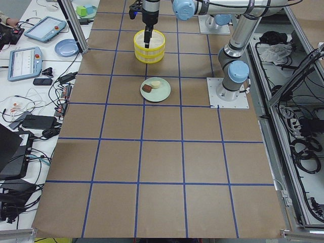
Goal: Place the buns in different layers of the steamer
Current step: 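Move the right gripper to the steamer rim while left approaches the plate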
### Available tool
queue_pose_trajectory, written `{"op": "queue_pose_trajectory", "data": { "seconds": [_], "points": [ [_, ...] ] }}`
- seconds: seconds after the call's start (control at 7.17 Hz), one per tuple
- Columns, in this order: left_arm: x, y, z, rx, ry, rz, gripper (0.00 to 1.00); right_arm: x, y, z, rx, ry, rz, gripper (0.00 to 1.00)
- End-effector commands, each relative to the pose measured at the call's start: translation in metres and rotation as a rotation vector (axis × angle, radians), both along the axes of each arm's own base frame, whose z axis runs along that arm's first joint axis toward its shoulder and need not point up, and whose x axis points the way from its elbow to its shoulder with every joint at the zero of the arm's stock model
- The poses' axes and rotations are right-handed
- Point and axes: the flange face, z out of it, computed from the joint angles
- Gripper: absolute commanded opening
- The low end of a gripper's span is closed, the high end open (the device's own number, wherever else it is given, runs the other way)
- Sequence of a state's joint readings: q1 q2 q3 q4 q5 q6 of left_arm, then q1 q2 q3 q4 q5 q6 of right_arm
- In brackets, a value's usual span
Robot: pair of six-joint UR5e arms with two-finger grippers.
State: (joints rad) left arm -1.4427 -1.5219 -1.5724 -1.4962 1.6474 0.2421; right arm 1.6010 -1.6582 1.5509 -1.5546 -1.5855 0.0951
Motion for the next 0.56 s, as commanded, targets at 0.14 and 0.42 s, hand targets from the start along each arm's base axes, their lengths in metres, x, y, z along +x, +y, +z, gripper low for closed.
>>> {"op": "queue_pose_trajectory", "data": {
  "seconds": [0.14, 0.42],
  "points": [
    [-0.002, -0.002, -0.006, 0.010, 0.037, -0.001, 1.00, 0.000, 0.000, -0.001, 0.002, 0.001, 0.000, 1.00],
    [0.010, -0.005, -0.029, 0.050, 0.047, 0.020, 1.00, 0.009, -0.011, -0.023, 0.039, -0.008, -0.003, 1.00]
  ]
}}
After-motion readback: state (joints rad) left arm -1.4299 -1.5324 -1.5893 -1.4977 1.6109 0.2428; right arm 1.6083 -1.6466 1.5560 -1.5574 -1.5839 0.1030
